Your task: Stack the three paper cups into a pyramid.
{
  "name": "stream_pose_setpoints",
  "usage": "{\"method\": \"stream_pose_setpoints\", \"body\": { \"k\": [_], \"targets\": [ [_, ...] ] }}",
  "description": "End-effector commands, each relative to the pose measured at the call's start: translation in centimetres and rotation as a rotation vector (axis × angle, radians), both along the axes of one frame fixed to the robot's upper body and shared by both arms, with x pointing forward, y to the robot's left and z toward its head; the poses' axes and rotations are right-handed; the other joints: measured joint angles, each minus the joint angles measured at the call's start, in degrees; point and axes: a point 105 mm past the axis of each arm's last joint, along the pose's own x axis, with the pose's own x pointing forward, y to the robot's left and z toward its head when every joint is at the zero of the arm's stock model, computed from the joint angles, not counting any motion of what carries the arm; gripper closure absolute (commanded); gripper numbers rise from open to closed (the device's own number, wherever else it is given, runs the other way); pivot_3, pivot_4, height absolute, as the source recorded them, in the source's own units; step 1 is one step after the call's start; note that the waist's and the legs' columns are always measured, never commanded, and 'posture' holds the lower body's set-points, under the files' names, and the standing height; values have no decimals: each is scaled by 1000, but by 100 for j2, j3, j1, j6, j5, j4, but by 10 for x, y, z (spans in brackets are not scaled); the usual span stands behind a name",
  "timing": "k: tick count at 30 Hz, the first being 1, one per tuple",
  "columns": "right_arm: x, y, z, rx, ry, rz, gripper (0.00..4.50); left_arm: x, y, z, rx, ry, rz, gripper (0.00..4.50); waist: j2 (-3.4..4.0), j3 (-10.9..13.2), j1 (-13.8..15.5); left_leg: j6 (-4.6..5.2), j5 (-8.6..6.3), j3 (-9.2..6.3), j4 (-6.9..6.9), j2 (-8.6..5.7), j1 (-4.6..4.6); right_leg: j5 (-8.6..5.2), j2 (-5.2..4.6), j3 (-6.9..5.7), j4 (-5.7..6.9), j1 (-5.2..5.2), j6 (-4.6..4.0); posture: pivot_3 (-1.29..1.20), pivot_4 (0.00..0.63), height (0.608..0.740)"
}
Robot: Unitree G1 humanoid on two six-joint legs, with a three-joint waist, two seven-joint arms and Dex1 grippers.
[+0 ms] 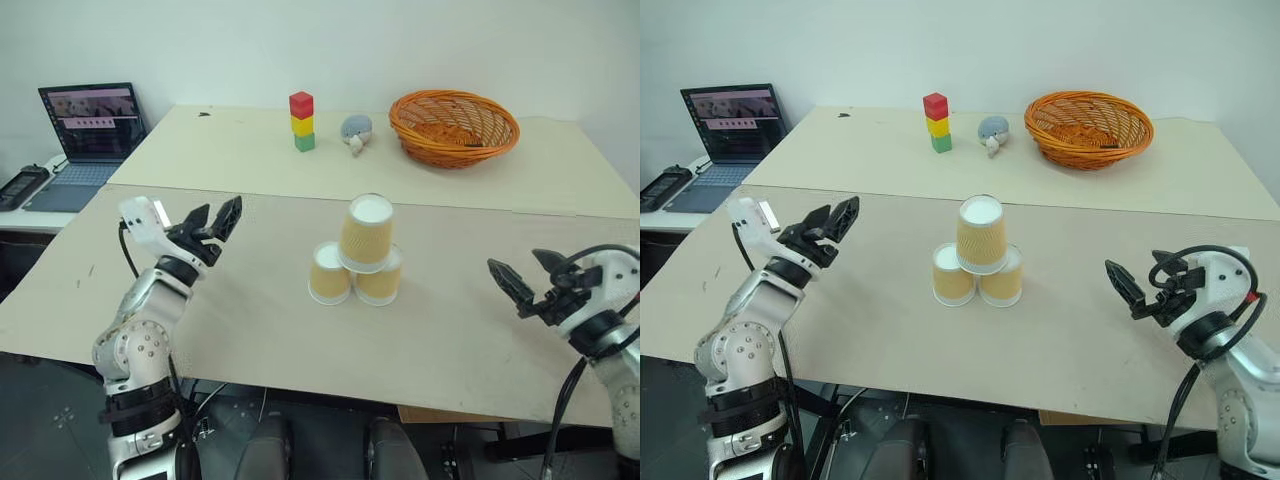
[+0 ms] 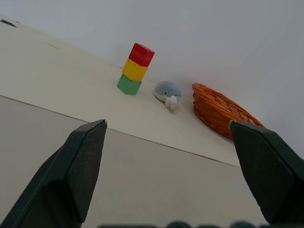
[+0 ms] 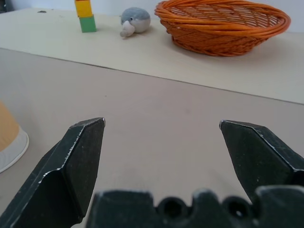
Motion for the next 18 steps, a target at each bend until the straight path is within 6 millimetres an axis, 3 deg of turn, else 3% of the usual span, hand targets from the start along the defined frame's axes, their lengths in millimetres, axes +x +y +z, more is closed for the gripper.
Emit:
{"method": "stream_pose_setpoints", "body": {
  "k": [1,7,11,15,18],
  "targets": [
    [-6,-1,19,7,-99,-34,0,-1,5,6,17,-41,19,115,2,-2,-3,-2,1,0,0,1,1,0,4,-1,3,0,0,0,150,628],
    [-4,-9,18,44,-119,-105,0,-5,12,-12,40,-14,45,115,9,-6,-25,-6,4,0,-1,1,0,0,11,0,16,-3,0,0,150,628],
    [-1,-21,20,32,-145,-183,0,-16,9,-31,116,10,35,115,14,-9,-30,-5,3,1,0,1,2,0,10,-2,12,-3,0,0,150,628],
    [2,-29,18,27,-156,-253,0,-31,3,-50,303,-1,5,115,16,-10,-33,-2,1,7,0,0,1,-1,10,-1,3,-10,-1,0,150,628],
    [3,-28,18,14,-164,-261,0,-33,6,-54,297,14,25,115,17,-11,-16,0,0,7,0,3,-10,-1,10,-1,0,-16,-2,0,150,628]
  ]
}}
